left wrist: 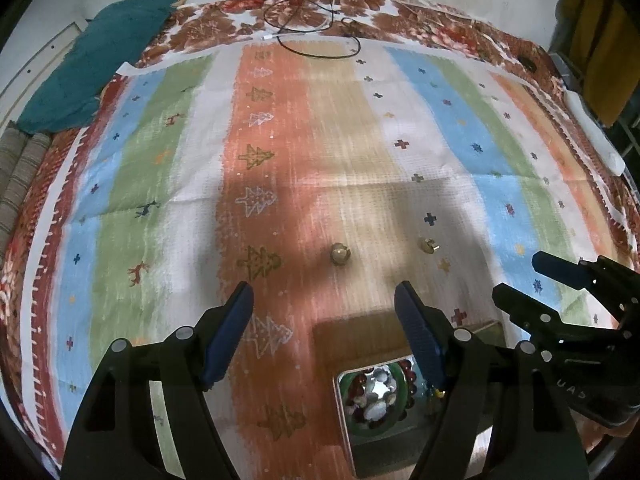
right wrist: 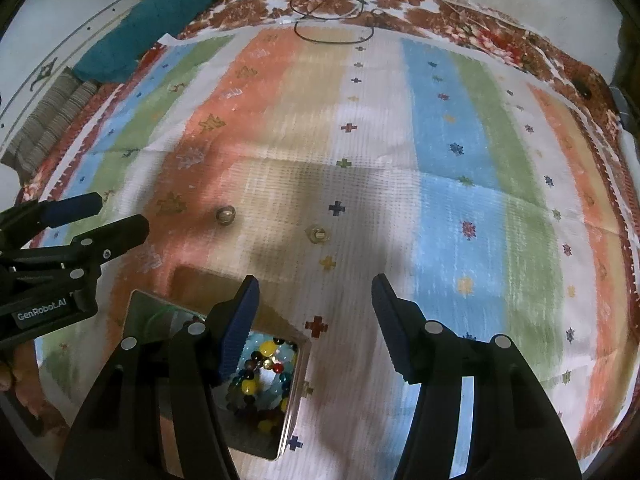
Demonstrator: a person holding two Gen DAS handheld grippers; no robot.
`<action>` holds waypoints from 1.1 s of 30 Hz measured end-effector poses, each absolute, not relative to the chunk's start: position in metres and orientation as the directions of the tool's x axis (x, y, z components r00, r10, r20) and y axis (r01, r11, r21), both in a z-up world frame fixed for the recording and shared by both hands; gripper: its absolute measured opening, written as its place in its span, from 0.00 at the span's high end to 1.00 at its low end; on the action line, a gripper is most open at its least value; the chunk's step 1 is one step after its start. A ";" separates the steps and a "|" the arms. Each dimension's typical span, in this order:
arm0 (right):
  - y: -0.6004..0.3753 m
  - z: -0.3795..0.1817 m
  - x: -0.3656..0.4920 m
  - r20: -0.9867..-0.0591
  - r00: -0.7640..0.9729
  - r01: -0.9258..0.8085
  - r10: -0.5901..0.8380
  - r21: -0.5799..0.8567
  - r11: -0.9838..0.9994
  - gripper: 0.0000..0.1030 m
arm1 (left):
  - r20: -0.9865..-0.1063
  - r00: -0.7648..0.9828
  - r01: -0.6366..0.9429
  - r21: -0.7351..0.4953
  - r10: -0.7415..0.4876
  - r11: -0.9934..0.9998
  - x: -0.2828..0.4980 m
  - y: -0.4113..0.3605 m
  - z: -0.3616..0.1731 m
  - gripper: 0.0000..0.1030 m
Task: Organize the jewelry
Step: 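Move both tools toward the two small rings on the cloth, then grasp the clear ring with the left tool while the right grasps the gold ring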
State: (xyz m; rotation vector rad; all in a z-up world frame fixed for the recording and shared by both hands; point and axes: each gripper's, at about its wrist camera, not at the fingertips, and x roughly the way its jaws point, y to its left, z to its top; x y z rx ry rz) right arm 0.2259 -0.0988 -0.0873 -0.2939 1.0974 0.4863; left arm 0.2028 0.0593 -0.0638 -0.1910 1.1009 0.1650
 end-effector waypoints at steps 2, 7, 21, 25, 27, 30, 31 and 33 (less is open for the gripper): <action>-0.097 -0.090 0.229 -0.904 0.363 -0.512 0.224 0.007 0.859 0.43 | -0.898 0.439 -0.224 -0.071 0.035 0.972 0.207 0.060 -0.066 0.32; -0.092 -0.098 0.238 -0.914 0.350 -0.516 0.205 -0.005 0.857 0.43 | -0.903 0.429 -0.218 -0.075 0.026 0.973 0.217 0.061 -0.069 0.34; -0.077 -0.120 0.259 -0.938 0.297 -0.526 0.178 -0.006 0.850 0.47 | -0.930 0.369 -0.184 -0.060 0.013 0.981 0.243 0.058 -0.092 0.40; -0.073 -0.127 0.264 -0.942 0.289 -0.527 0.169 -0.009 0.850 0.49 | -0.938 0.347 -0.181 -0.044 0.022 0.982 0.250 0.060 -0.100 0.46; -0.071 -0.129 0.266 -0.944 0.287 -0.528 0.166 -0.011 0.849 0.50 | -0.942 0.335 -0.181 -0.043 0.021 0.983 0.253 0.062 -0.104 0.46; -0.068 -0.134 0.270 -0.947 0.279 -0.531 0.159 -0.014 0.847 0.52 | -0.946 0.324 -0.180 -0.047 0.014 0.982 0.257 0.065 -0.109 0.48; -0.067 -0.136 0.271 -0.948 0.276 -0.532 0.156 -0.016 0.847 0.53 | -0.947 0.321 -0.182 -0.051 0.010 0.982 0.259 0.066 -0.111 0.49; -0.065 -0.140 0.274 -0.951 0.272 -0.530 0.149 -0.019 0.847 0.55 | -0.950 0.312 -0.185 -0.061 -0.001 0.981 0.262 0.069 -0.115 0.50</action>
